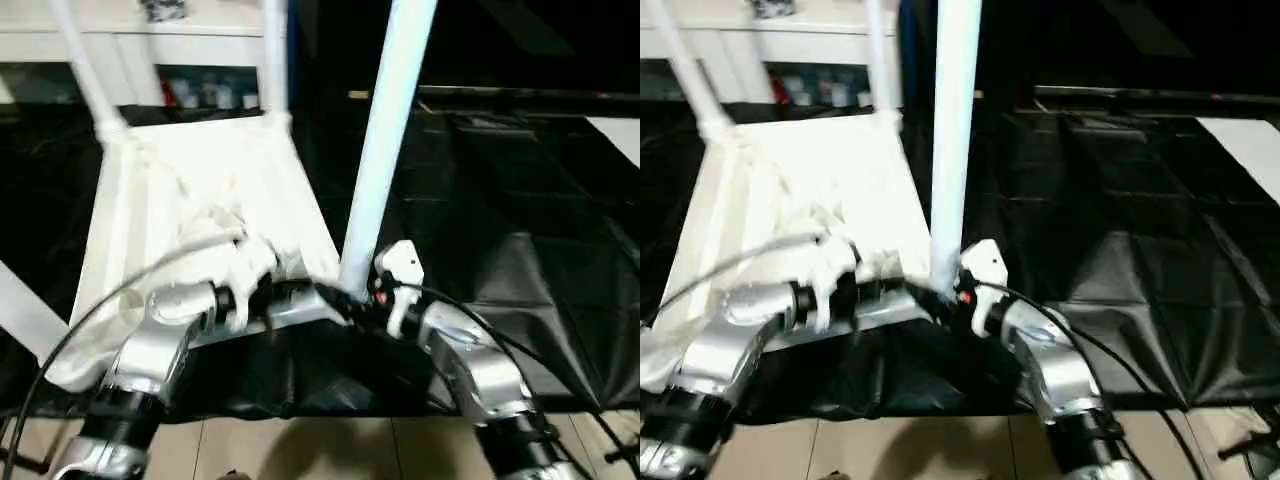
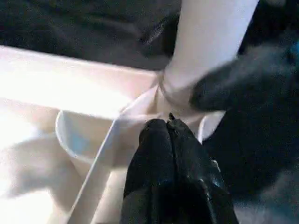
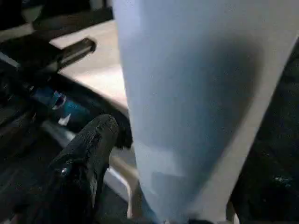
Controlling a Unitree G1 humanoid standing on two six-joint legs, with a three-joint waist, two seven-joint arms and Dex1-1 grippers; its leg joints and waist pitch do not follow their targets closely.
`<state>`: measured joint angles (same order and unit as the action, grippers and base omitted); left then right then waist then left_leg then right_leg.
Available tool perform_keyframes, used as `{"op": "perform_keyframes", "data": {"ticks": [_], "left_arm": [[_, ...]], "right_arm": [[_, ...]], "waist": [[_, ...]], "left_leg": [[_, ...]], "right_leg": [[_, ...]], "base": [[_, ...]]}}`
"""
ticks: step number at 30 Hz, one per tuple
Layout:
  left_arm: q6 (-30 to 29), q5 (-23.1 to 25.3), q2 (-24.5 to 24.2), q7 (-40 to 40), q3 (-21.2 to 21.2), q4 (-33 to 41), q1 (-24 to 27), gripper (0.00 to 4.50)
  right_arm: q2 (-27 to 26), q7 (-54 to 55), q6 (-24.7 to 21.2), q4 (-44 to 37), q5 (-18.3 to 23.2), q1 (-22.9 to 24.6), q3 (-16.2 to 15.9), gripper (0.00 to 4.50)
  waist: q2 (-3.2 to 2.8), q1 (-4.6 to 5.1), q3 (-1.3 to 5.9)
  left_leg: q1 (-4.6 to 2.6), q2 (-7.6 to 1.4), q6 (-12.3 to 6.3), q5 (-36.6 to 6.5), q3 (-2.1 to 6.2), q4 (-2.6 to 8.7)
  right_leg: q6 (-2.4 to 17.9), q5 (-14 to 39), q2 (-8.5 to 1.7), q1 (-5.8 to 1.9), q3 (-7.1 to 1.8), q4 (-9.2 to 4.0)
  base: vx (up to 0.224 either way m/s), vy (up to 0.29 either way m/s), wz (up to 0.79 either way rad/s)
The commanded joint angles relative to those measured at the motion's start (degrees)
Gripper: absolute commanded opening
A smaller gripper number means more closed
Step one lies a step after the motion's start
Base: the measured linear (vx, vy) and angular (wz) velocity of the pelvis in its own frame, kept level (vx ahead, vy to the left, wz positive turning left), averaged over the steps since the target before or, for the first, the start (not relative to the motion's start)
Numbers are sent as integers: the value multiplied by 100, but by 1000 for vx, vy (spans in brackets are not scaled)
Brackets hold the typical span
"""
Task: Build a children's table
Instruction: Rotate leg to tighten
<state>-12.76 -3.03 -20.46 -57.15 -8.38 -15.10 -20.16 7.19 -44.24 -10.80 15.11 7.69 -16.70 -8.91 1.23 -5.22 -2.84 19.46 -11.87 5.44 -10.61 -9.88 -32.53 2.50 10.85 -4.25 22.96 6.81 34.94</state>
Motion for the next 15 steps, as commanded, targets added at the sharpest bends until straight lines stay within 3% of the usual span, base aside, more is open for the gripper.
{"op": "perform_keyframes", "data": {"ticks": [1, 2, 6, 8, 15], "left_arm": [[39, 42, -47, -105, -84, 29, -103, 0], [79, 98, -182, -131, -108, 51, -123, 0], [90, 95, -315, -168, -62, 74, -113, 0], [42, 39, -388, -201, -66, 91, -106, 41], [107, 60, -518, -215, -96, 92, -85, 93]], "right_arm": [[56, -83, -155, -107, -6, -22, -69, 350], [175, -83, -183, -25, -134, -79, -152, 350], [231, -108, -179, 66, -155, -130, -168, 350], [248, -96, -285, 54, -127, -161, -162, 358], [305, -138, -398, 60, -139, -209, -249, 358]], "waist": [[-43, -14, 327], [-15, -19, 331], [-8, -13, 335], [-2, -13, 341], [3, -16, 343]], "left_leg": [[25, -159, -257, -1065, 47, 343], [34, -151, -236, -1019, 45, 340], [43, -146, -236, -954, 39, 330], [45, -143, -248, -905, 40, 326], [37, -150, -232, -895, 36, 324]], "right_leg": [[580, 1509, -421, -336, -399, -502], [592, 1473, -422, -344, -397, -490], [599, 1415, -430, -348, -401, -476], [623, 1373, -428, -354, -400, -463], [653, 1271, -429, -349, -402, -452]], "base": [[0, 0, 0], [0, 0, 0], [0, 0, 0], [0, 0, 0], [0, 0, 0]]}}
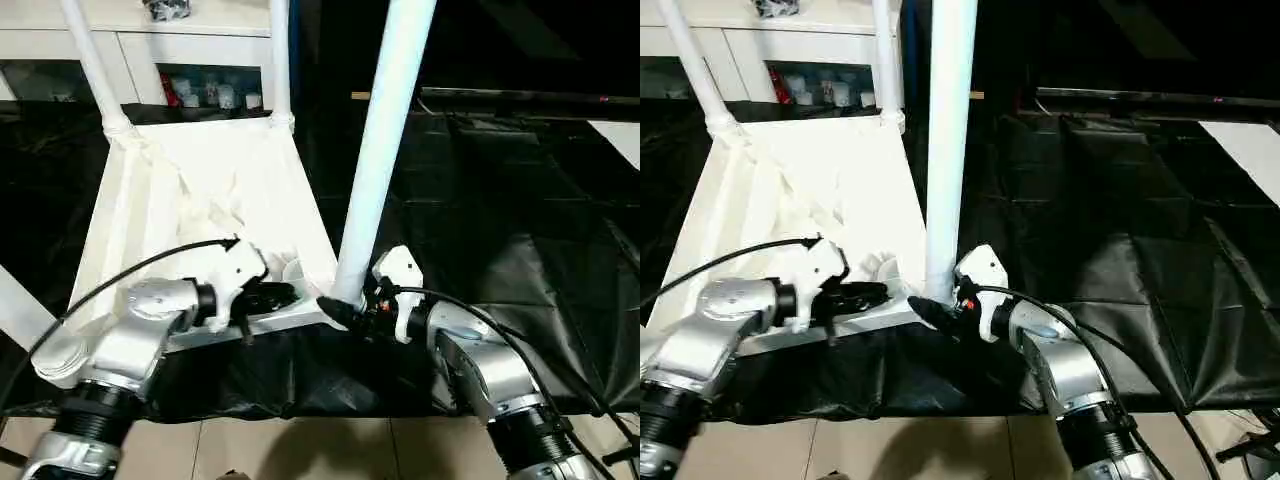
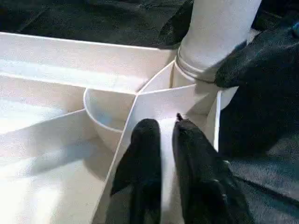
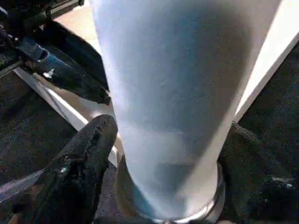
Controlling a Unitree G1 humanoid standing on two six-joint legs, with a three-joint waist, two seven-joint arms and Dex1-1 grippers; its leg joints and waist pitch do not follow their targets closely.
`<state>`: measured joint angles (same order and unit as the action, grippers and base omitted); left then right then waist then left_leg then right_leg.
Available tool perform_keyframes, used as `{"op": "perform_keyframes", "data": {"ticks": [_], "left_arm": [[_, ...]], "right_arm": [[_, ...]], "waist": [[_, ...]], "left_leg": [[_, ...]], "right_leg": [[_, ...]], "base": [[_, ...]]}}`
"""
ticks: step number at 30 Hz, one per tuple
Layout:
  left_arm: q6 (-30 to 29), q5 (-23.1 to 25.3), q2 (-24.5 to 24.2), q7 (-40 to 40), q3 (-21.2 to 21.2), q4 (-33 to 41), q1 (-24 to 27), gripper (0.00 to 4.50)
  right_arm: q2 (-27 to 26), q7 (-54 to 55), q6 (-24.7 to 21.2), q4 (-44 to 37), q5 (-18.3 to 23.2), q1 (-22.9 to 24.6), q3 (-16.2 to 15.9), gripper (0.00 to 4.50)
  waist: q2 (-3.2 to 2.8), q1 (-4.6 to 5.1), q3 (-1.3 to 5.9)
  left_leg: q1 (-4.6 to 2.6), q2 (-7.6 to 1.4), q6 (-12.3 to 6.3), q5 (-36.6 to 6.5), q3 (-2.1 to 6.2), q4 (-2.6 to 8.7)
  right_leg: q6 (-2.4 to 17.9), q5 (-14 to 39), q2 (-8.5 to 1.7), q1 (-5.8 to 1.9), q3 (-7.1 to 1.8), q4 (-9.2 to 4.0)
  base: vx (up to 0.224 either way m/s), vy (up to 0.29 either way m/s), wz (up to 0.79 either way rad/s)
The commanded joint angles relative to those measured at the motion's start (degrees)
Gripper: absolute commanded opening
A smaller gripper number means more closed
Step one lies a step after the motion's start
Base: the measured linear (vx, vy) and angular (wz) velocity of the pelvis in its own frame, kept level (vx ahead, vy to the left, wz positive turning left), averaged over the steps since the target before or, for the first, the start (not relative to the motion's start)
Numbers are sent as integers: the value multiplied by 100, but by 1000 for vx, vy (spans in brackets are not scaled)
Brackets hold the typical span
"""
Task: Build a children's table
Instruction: Rotate leg to tighten
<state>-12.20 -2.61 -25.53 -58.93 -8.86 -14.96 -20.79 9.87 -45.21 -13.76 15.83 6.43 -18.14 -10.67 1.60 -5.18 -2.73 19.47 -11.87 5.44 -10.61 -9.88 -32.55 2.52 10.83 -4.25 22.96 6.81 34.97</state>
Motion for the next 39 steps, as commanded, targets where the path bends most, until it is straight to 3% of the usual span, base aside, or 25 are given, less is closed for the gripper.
{"op": "perform_keyframes", "data": {"ticks": [1, 10, 16, 21, 22, 25, 28, 39], "left_arm": [[51, 18, -12, -37, -48, 78, -23, 116], [51, 18, -12, -37, -48, 78, -23, 182], [51, 18, -12, -37, -48, 78, -23, 250], [51, 18, -12, -37, -48, 78, -23, 271], [51, 18, -12, -37, -48, 78, -23, 296], [51, 18, -12, -37, -48, 78, -23, 307], [51, 18, -12, -37, -48, 78, -23, 347], [51, 18, -12, -37, -48, 78, -23, 347]], "right_arm": [[37, -41, -103, -12, -14, -64, -74, 358], [37, -41, -103, -12, -14, -64, -74, 358], [37, -41, -103, -12, -14, -64, -74, 358], [37, -41, -103, -12, -14, -64, -74, 358], [37, -41, -103, -12, -14, -64, -74, 358], [37, -41, -103, -12, -14, -64, -74, 358], [37, -41, -103, -12, -14, -64, -74, 358], [37, -41, -103, -12, -14, -64, -74, 358]], "waist": [[-30, -19, 332], [-29, -24, 338], [-28, -25, 340], [-24, -28, 342], [-25, -28, 342], [-25, -28, 346], [-26, -27, 343], [-24, -29, 349]], "left_leg": [[37, -149, -226, -895, 37, 326], [38, -147, -234, -848, 35, 318], [42, -146, -229, -843, 37, 316], [42, -142, -233, -832, 34, 312], [43, -142, -231, -831, 35, 313], [39, -146, -237, -810, 36, 312], [42, -144, -237, -820, 36, 311], [42, -142, -241, -792, 35, 306]], "right_leg": [[649, 1278, -428, -352, -400, -454], [663, 1214, -429, -356, -400, -446], [654, 1225, -427, -360, -398, -444], [650, 1219, -427, -362, -399, -443], [650, 1224, -428, -364, -399, -442], [658, 1186, -424, -362, -399, -436], [671, 1182, -426, -365, -397, -436], [671, 1140, -425, -369, -398, -429]], "base": [[0, 0, 0], [0, 0, 0], [0, 0, 0], [0, 0, 0], [0, 0, 0], [0, 0, 0], [0, 0, 0], [0, 0, 0]]}}
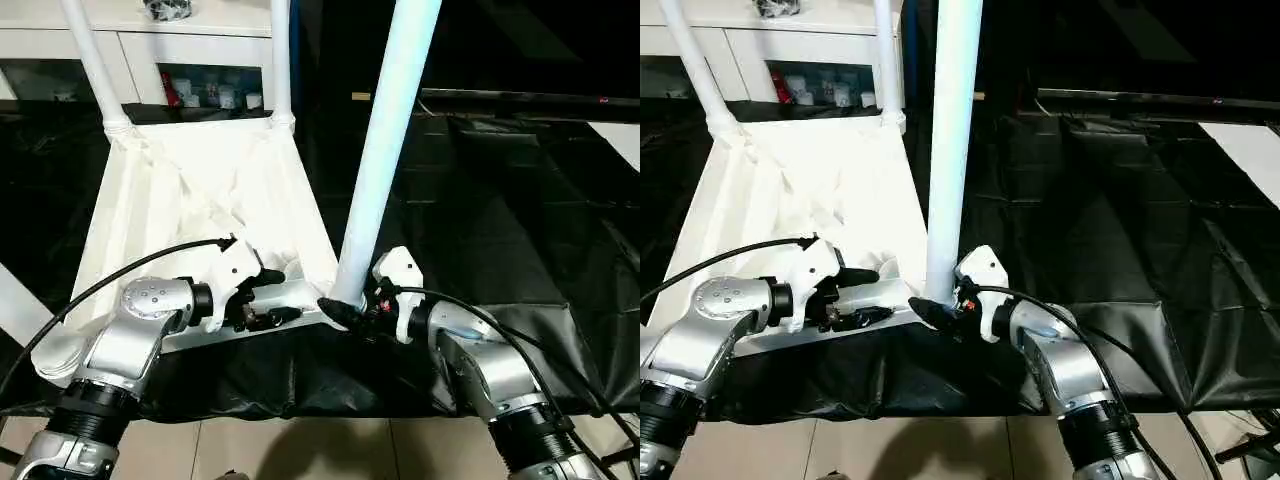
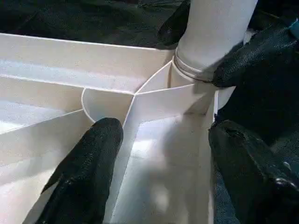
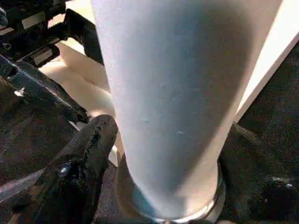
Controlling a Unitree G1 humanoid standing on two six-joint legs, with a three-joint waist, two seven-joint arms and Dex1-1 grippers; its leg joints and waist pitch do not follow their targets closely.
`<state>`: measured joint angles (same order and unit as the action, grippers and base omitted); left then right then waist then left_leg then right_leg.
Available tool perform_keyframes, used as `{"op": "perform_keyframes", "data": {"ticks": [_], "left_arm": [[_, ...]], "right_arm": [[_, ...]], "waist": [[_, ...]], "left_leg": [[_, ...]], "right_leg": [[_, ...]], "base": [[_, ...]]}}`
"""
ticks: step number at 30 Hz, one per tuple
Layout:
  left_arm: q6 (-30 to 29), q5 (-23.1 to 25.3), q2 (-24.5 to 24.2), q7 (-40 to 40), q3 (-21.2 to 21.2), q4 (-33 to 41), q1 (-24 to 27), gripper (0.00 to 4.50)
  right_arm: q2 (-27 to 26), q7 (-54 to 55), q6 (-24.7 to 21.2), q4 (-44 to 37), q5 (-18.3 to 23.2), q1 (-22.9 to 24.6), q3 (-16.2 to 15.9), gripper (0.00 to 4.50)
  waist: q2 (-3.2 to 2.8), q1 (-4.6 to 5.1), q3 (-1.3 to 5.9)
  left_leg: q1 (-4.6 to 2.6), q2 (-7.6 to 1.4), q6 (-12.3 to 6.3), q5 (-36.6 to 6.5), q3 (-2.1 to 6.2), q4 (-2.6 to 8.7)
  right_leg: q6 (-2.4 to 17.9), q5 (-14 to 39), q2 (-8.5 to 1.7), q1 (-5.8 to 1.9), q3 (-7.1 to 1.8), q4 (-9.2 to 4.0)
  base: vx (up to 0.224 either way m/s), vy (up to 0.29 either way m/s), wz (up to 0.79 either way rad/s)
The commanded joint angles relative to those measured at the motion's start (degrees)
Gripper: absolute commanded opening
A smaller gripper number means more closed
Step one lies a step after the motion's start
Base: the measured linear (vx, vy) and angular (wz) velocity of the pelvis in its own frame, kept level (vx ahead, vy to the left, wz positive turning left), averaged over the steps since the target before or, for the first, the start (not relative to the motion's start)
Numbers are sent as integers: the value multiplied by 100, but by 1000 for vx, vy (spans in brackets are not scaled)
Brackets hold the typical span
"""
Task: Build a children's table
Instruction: Rotate leg to tighten
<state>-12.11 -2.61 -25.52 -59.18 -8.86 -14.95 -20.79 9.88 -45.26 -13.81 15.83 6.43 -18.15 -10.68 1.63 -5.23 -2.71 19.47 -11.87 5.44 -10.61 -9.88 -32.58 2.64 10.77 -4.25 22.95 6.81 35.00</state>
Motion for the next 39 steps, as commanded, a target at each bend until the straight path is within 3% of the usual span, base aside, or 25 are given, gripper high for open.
{"op": "perform_keyframes", "data": {"ticks": [1, 37, 39], "left_arm": [[42, 18, -12, -12, -48, 77, -22, 347], [42, 18, -12, -12, -48, 77, -22, 347], [42, 18, -12, -12, -48, 77, -22, 375]], "right_arm": [[36, -37, -97, -12, -13, -63, -72, 358], [36, -37, -97, -12, -13, -63, -72, 358], [36, -37, -97, -12, -13, -63, -72, 358]], "waist": [[-29, -25, 347], [-27, -29, 358], [-26, -26, 360]], "left_leg": [[41, -140, -244, -798, 34, 308], [44, -139, -254, -742, 36, 298], [46, -140, -254, -733, 37, 297]], "right_leg": [[655, 1166, -427, -367, -396, -437], [684, 1065, -424, -376, -394, -414], [688, 1048, -422, -378, -395, -412]], "base": [[0, 0, 0], [0, 0, 0], [0, 0, 0]]}}
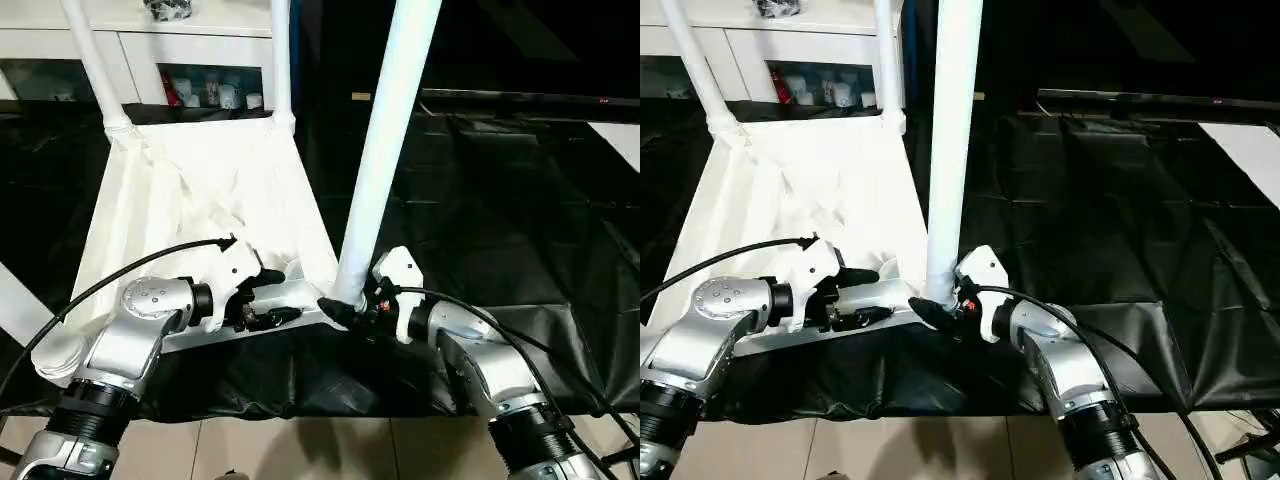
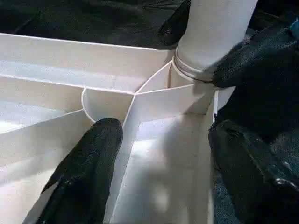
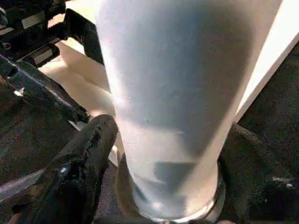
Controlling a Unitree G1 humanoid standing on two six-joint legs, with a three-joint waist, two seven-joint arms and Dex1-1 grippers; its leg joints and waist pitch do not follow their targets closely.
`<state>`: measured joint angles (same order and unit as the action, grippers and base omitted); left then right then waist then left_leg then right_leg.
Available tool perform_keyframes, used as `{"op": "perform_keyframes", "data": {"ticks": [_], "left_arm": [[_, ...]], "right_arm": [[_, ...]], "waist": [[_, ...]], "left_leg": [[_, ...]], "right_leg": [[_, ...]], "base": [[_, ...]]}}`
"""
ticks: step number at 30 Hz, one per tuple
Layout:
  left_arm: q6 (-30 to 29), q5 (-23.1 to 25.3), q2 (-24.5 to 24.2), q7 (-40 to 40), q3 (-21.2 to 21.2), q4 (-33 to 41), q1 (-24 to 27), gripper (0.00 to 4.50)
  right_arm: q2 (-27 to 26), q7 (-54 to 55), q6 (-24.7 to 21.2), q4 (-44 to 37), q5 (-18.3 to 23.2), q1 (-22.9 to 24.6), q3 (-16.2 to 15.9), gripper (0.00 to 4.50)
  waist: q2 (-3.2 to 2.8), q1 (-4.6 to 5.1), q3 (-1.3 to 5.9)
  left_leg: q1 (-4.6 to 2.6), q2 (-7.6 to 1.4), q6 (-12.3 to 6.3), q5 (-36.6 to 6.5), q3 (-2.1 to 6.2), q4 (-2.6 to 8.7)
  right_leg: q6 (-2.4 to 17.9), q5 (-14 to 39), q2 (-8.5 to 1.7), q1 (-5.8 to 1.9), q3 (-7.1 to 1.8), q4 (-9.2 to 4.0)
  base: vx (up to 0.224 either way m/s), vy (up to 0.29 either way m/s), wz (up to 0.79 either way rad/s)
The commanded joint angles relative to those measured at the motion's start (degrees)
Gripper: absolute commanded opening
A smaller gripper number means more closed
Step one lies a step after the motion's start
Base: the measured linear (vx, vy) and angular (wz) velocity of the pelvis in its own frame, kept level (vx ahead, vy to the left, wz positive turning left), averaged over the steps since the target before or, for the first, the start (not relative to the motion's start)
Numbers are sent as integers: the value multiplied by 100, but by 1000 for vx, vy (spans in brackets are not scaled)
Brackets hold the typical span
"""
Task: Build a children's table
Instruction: Rotate leg to tighten
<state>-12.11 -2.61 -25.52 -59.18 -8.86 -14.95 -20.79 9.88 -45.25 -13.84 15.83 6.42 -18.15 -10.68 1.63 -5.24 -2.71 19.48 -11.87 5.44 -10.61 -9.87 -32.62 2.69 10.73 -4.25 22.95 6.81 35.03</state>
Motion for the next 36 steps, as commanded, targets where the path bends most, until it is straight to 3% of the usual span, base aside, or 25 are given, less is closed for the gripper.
{"op": "perform_keyframes", "data": {"ticks": [1, 11, 36], "left_arm": [[42, 18, -12, -12, -48, 77, -22, 381], [42, 18, -12, -12, -48, 77, -22, 445], [42, 18, -12, -12, -48, 77, -22, 445]], "right_arm": [[36, -37, -94, -12, -13, -63, -73, 358], [36, -37, -94, -12, -13, -63, -73, 358], [36, -37, -94, -12, -13, -63, -73, 358]], "waist": [[-29, -28, 361], [-27, -27, 358], [-26, -31, 367]], "left_leg": [[42, -140, -254, -726, 35, 300], [43, -138, -251, -747, 35, 300], [43, -139, -267, -691, 34, 291]], "right_leg": [[685, 1038, -423, -376, -395, -414], [671, 1085, -423, -376, -394, -418], [703, 957, -420, -379, -396, -401]], "base": [[0, 0, 0], [0, 0, 0], [0, 0, 0]]}}
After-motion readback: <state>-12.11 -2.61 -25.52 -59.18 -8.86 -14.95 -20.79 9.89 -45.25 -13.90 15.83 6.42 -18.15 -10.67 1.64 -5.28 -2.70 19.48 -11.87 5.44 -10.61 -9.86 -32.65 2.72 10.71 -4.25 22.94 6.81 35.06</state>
